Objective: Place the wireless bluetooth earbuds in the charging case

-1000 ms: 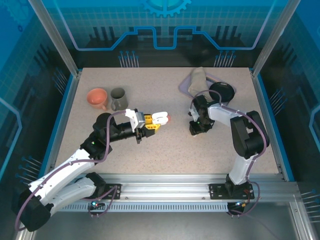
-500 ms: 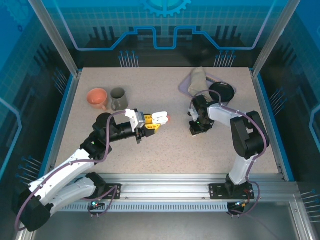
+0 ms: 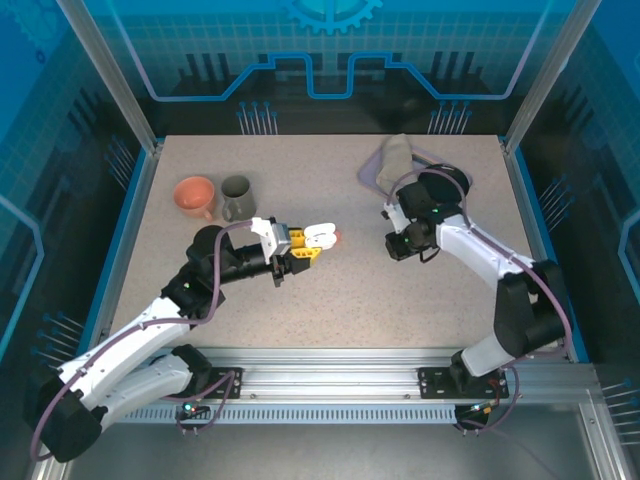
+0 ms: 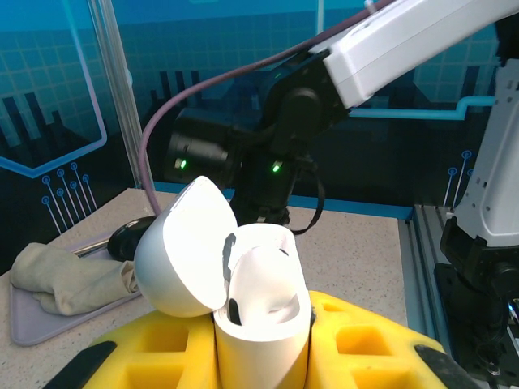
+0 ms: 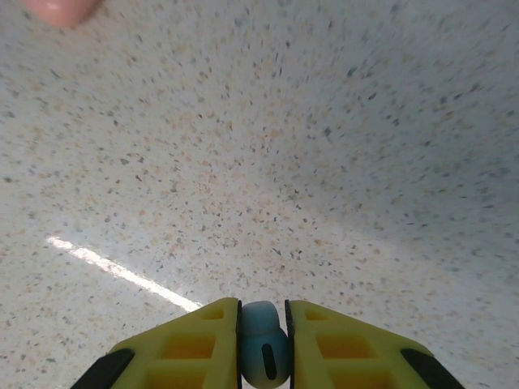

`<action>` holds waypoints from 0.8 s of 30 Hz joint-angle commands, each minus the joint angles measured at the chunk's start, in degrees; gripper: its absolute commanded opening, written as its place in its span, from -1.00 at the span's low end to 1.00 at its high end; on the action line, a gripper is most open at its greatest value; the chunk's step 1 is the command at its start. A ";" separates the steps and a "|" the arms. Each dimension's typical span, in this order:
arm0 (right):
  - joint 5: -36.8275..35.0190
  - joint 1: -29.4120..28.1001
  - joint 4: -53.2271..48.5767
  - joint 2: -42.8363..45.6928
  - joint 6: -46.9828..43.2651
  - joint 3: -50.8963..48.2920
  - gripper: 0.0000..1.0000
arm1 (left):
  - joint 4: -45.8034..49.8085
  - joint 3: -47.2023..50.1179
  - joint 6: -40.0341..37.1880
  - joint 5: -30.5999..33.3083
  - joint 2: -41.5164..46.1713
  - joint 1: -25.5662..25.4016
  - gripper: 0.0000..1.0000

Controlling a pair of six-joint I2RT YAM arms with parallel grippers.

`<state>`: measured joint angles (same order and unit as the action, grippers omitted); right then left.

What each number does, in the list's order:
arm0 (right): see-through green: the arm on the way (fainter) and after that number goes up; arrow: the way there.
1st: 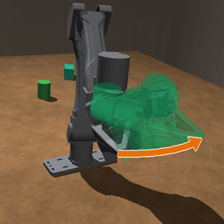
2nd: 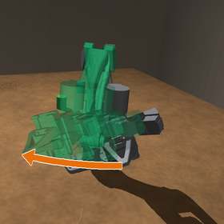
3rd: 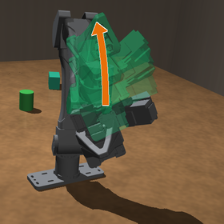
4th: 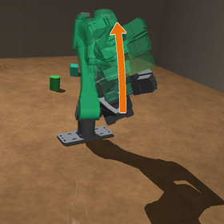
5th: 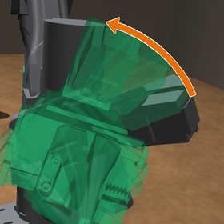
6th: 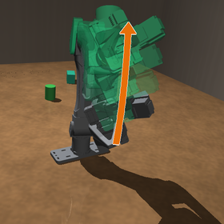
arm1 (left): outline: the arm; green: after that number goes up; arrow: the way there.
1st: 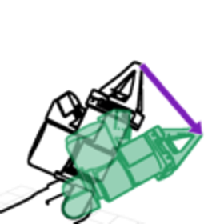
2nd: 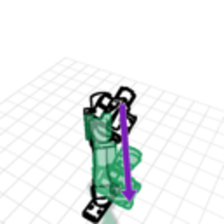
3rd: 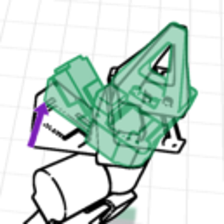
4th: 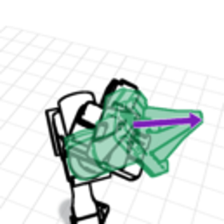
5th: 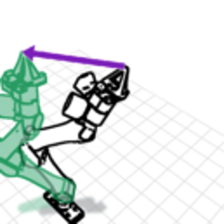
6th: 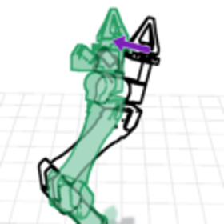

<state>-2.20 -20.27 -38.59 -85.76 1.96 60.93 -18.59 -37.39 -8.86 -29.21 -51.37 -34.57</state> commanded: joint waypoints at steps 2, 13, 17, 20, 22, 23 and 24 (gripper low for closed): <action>-2.19 -0.71 2.21 8.59 -3.90 -1.58 -0.62 | -2.76 0.34 1.52 0.73 -0.09 -0.50 -1.00; -1.10 -3.81 10.12 30.64 -18.68 -3.38 -0.60 | -5.39 -0.43 4.07 0.22 -2.28 -0.50 -1.00; -0.38 -6.28 12.66 35.57 -24.09 -3.07 -0.59 | -5.22 -1.36 4.86 0.00 -3.26 -0.47 -1.00; 0.43 -9.03 14.46 38.07 -27.38 -2.31 -0.59 | -4.72 -2.27 5.52 0.04 -4.08 -0.44 -1.00; 0.32 -11.32 14.94 38.56 -29.16 -1.15 -0.59 | -4.79 -2.67 5.93 -0.20 -4.63 -0.51 -1.00; 0.18 -12.63 15.08 38.56 -29.89 -0.33 -0.59 | -4.80 -2.91 6.24 -0.24 -4.77 -0.55 -1.00; 0.15 -14.05 15.00 38.43 -30.66 0.55 -0.59 | -4.79 -3.17 6.48 -0.17 -5.03 -0.58 -1.00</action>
<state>-2.79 -31.35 -26.20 -47.57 -24.08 58.70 -21.34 -37.95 -4.05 -29.17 -56.03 -34.59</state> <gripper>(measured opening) 0.206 0.226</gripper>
